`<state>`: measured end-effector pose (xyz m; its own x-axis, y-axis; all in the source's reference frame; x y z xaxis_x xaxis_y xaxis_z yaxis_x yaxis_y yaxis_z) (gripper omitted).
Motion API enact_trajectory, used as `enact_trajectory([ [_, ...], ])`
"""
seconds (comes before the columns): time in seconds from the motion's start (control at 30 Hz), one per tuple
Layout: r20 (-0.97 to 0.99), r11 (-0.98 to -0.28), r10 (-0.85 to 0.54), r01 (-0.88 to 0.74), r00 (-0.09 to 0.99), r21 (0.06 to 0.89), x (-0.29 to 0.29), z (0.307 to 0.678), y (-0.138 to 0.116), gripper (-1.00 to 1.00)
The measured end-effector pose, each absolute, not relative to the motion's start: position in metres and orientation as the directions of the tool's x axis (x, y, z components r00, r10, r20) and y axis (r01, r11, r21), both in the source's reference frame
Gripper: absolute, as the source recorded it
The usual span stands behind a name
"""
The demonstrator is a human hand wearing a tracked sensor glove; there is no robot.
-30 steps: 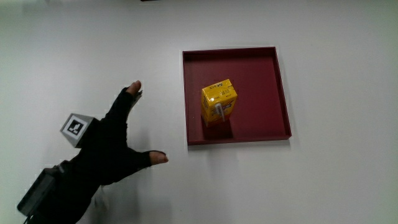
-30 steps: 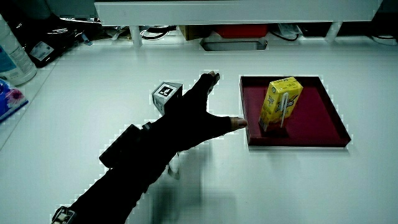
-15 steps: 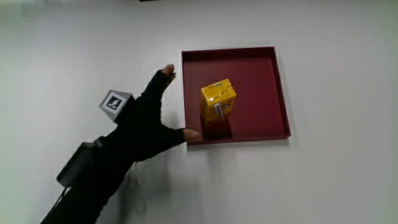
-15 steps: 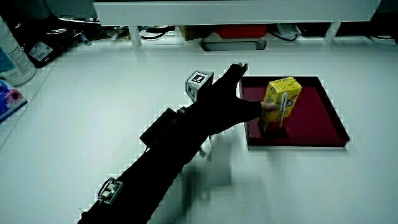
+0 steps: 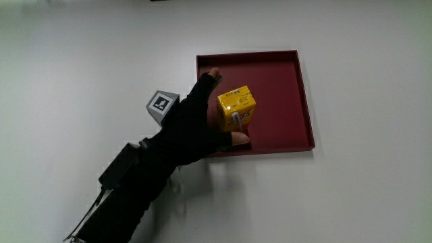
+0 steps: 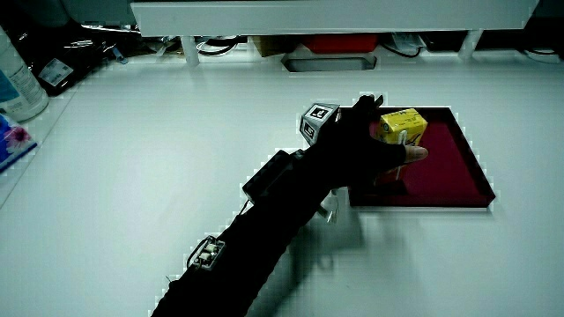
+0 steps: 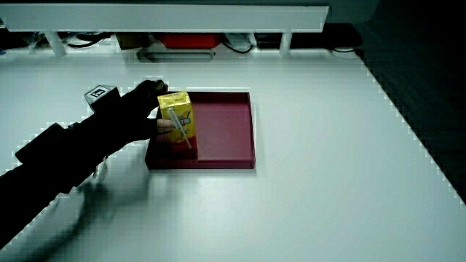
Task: Pick ice redtea
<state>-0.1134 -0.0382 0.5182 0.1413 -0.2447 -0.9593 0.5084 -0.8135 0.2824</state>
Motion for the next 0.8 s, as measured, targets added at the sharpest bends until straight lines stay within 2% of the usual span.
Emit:
enact_trajectory([
  [0.3, -0.961, -0.818, -0.242, 0.505, 0.133, 0.276, -0.105, 0.524, -0.037, 0.0],
  [0.57, -0.966, -0.862, -0.218, 0.436, 0.139, 0.257, -0.112, 0.525, -0.036, 0.28],
  [0.6, -0.972, -0.872, -0.207, 0.428, 0.115, 0.236, -0.112, 0.523, -0.036, 0.31],
  [0.8, -0.963, -0.885, -0.222, 0.383, 0.154, 0.265, -0.118, 0.528, -0.038, 0.52],
])
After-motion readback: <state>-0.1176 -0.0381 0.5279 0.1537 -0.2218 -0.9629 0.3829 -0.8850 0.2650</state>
